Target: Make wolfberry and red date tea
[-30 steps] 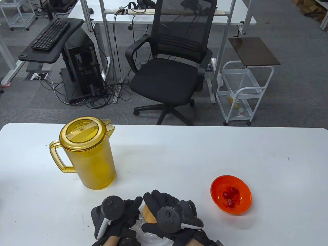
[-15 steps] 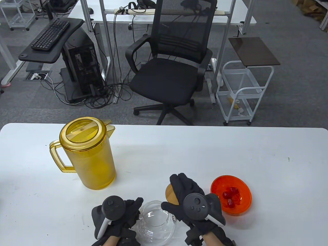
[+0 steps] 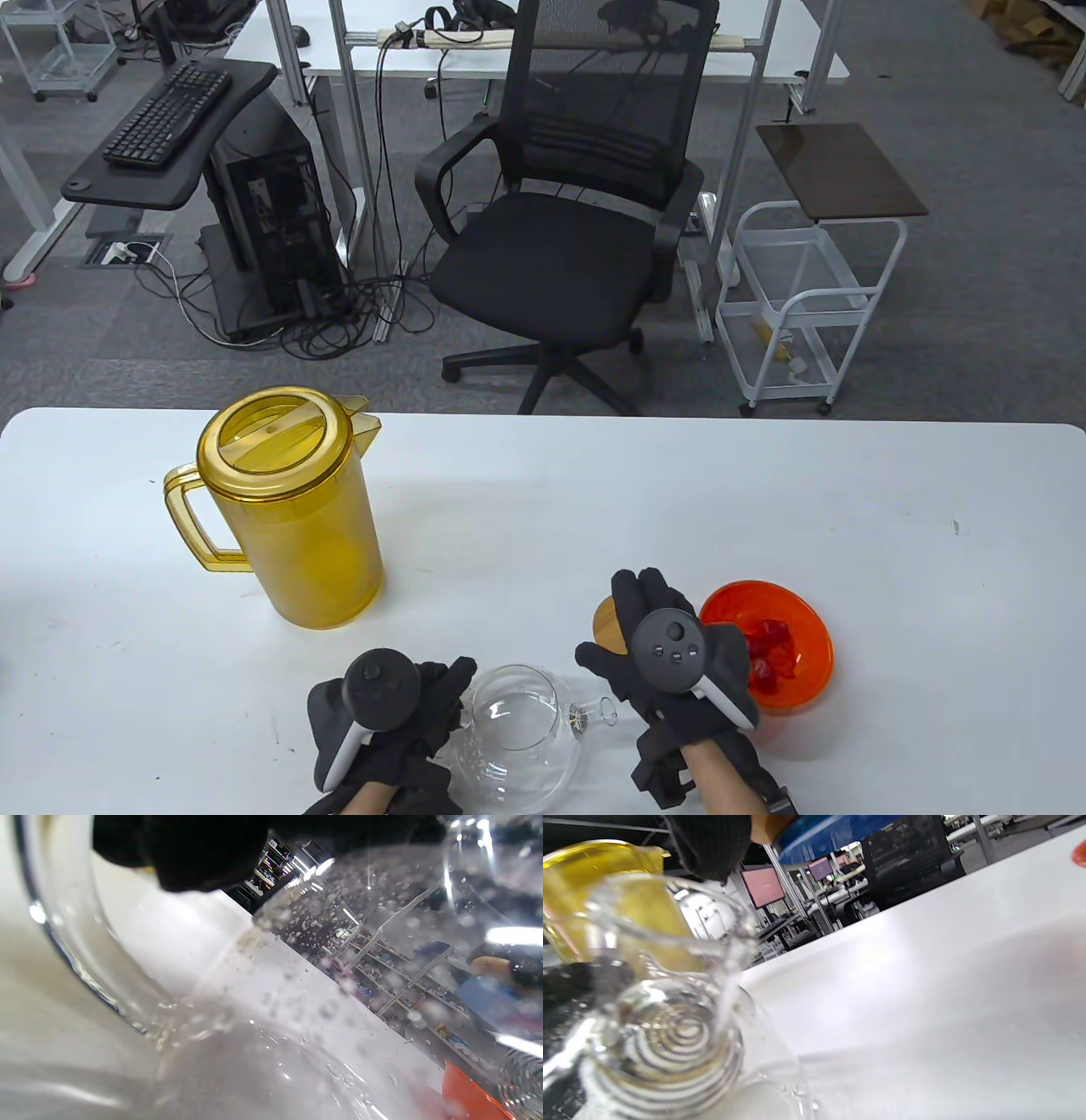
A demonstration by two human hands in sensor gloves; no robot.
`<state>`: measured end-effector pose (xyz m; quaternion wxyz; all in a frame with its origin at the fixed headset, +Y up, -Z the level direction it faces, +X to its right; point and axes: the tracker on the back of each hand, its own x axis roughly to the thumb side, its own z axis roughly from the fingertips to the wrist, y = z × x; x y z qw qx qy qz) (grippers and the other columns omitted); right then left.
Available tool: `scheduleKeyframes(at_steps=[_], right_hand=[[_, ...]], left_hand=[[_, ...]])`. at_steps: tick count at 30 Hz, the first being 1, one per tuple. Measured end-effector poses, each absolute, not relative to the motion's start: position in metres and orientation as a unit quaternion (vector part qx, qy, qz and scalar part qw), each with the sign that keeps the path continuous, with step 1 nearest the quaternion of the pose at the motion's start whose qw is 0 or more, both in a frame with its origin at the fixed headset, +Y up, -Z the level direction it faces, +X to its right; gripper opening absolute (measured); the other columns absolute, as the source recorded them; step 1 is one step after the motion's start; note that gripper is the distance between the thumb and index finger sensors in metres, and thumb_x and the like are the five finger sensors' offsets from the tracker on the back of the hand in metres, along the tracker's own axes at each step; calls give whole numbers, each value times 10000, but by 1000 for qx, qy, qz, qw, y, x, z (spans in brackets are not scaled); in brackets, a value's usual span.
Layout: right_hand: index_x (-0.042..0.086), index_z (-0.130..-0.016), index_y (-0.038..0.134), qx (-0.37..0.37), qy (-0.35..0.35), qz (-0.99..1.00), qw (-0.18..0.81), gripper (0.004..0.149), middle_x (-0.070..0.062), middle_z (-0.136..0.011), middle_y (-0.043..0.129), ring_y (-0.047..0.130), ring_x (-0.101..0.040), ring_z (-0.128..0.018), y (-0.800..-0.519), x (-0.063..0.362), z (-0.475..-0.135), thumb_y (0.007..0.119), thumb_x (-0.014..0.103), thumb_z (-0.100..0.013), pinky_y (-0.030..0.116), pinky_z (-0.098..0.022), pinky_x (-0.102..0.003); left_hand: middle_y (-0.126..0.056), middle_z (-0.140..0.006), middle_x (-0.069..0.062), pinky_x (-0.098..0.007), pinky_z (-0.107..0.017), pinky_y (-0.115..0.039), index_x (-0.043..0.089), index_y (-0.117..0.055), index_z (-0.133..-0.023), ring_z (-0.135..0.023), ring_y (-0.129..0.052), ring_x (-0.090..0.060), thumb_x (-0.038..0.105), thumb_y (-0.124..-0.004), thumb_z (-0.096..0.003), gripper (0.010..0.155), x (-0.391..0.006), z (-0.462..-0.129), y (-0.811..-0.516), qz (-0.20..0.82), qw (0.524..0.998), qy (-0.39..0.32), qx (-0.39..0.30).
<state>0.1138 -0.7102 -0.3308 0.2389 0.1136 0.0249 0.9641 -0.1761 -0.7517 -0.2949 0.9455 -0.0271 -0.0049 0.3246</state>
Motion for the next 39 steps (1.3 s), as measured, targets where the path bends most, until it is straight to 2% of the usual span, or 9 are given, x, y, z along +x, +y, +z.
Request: scheduleKeyframes(at_steps=[7, 17, 31, 39], right_hand=[[-3, -1146, 376, 92, 116, 961, 232, 851, -378, -1124, 281, 378, -677, -954, -728, 108, -354, 787, 427, -536, 400, -660, -756], [-4, -1141, 402, 95, 198, 954, 203, 839, -378, -1122, 300, 389, -679, -952, -749, 99, -372, 798, 416, -532, 409, -655, -760], [-9, -1132, 434, 103, 243, 951, 160, 826, -369, -1122, 311, 386, -677, -956, -770, 90, -377, 821, 389, -521, 407, -659, -762], [7, -1133, 383, 104, 261, 949, 143, 841, -359, -1124, 258, 344, -671, -967, -771, 88, -378, 823, 378, -520, 393, -666, -762]], left_hand=[[-895, -111, 95, -361, -335, -856, 239, -877, -327, -155, -985, -92, 526, -692, -558, 412, -175, -295, -752, 321, 947, -7, -27], [-895, -111, 96, -362, -334, -856, 240, -875, -327, -155, -985, -93, 527, -688, -560, 414, -175, -296, -752, 317, 948, -10, -28], [-897, -113, 95, -365, -332, -855, 241, -876, -327, -157, -986, -96, 526, -689, -559, 413, -175, -296, -752, 310, 950, -14, -25], [-900, -117, 96, -367, -334, -855, 241, -877, -330, -162, -988, -97, 527, -688, -560, 412, -175, -296, -751, 303, 952, -17, -22]])
